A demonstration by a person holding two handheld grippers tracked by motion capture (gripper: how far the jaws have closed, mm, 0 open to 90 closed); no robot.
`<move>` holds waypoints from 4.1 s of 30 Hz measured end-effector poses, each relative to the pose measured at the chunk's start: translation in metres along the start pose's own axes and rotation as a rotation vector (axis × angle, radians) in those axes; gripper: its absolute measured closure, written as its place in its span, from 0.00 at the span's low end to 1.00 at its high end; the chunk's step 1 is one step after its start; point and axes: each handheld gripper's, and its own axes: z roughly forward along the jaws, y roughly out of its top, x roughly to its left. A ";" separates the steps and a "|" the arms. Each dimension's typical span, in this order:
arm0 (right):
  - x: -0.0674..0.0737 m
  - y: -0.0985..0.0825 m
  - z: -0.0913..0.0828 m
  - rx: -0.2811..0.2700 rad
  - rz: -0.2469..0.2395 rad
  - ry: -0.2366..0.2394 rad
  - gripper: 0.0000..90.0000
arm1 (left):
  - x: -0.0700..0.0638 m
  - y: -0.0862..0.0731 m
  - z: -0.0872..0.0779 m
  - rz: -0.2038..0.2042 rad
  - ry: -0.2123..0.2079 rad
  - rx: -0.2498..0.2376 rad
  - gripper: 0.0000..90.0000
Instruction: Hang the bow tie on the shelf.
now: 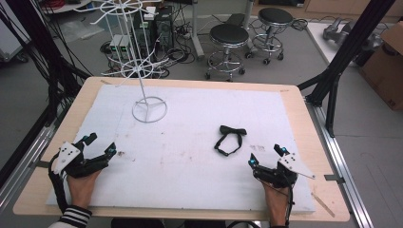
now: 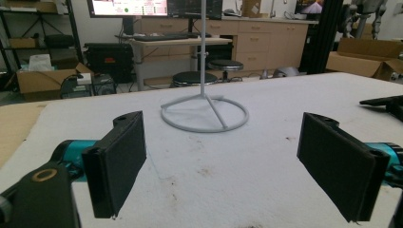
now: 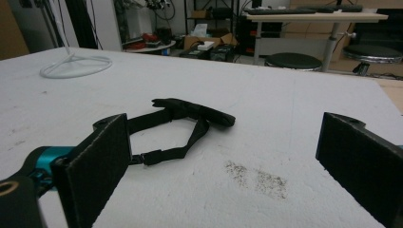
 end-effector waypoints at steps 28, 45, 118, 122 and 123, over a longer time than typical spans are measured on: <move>-0.018 0.060 0.036 0.231 -0.111 0.151 0.04 | 0.000 0.000 0.000 0.002 0.002 0.001 0.19; -0.032 0.083 0.079 0.348 -0.123 0.241 0.04 | 0.000 0.000 0.000 0.001 -0.003 0.000 0.20; -0.028 0.056 0.146 0.747 -0.353 0.260 0.95 | 0.001 0.000 0.000 -0.002 -0.002 0.001 0.20; -0.028 0.058 0.144 0.729 -0.343 0.254 0.96 | 0.001 0.000 0.000 -0.003 -0.002 0.000 0.20; -0.028 0.059 0.144 0.724 -0.339 0.257 0.96 | 0.001 0.000 0.000 -0.002 -0.002 0.001 0.20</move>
